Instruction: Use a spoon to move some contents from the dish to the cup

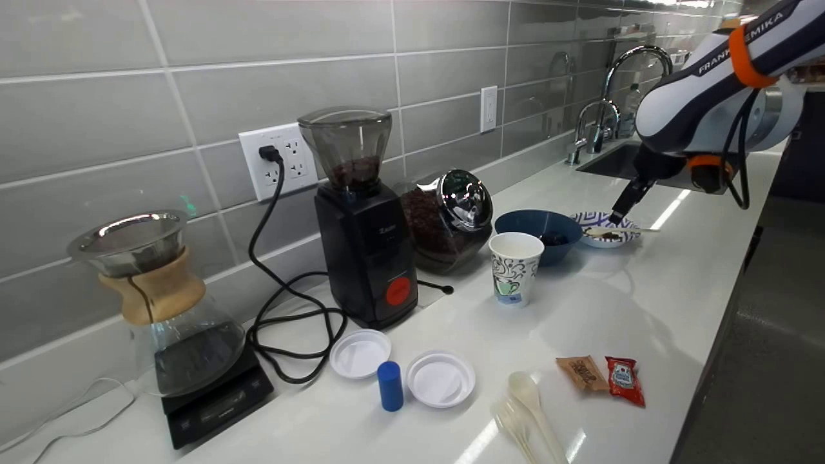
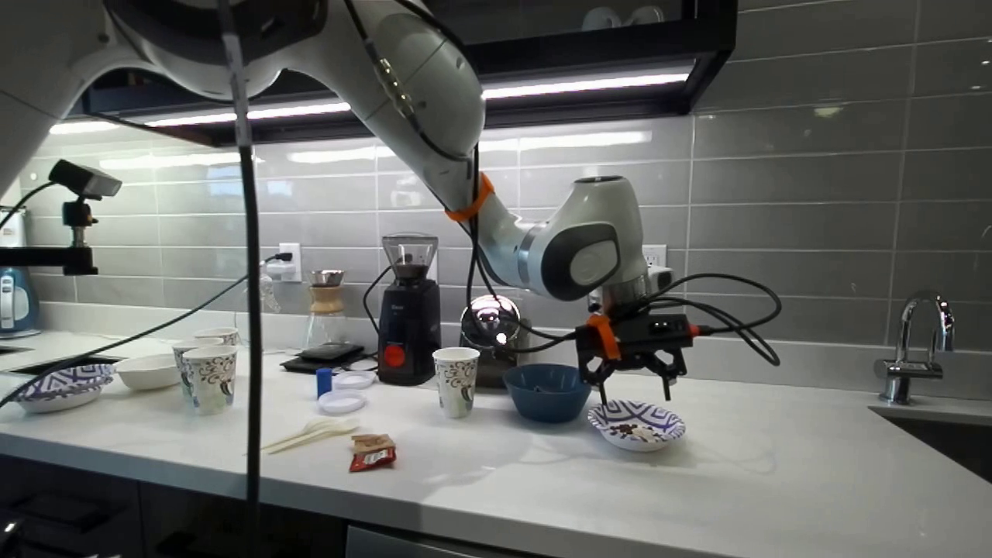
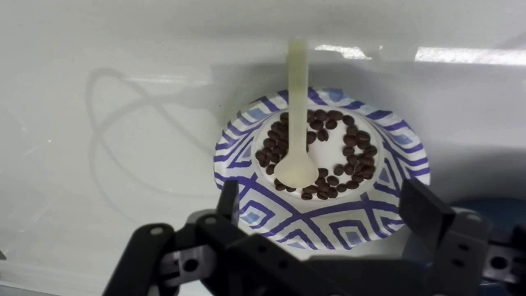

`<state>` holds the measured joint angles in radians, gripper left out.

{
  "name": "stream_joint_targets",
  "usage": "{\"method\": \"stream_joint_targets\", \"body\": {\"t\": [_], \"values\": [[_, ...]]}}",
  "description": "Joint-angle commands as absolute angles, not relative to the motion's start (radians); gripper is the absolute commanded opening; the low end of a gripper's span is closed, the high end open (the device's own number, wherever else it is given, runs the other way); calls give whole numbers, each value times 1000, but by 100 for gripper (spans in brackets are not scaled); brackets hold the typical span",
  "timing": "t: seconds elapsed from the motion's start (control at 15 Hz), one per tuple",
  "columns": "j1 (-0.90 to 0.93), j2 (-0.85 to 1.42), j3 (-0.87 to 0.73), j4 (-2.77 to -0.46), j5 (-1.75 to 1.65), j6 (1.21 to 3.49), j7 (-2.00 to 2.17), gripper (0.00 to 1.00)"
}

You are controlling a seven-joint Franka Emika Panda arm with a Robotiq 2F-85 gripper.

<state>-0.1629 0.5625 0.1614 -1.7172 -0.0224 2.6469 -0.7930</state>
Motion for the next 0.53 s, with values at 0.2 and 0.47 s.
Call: {"method": "stream_joint_targets", "body": {"t": [0.2, 0.47], "values": [[-226, 581, 219, -1713, 61, 2656, -866, 62], [-249, 587, 224, -1714, 87, 2656, -889, 51]]}}
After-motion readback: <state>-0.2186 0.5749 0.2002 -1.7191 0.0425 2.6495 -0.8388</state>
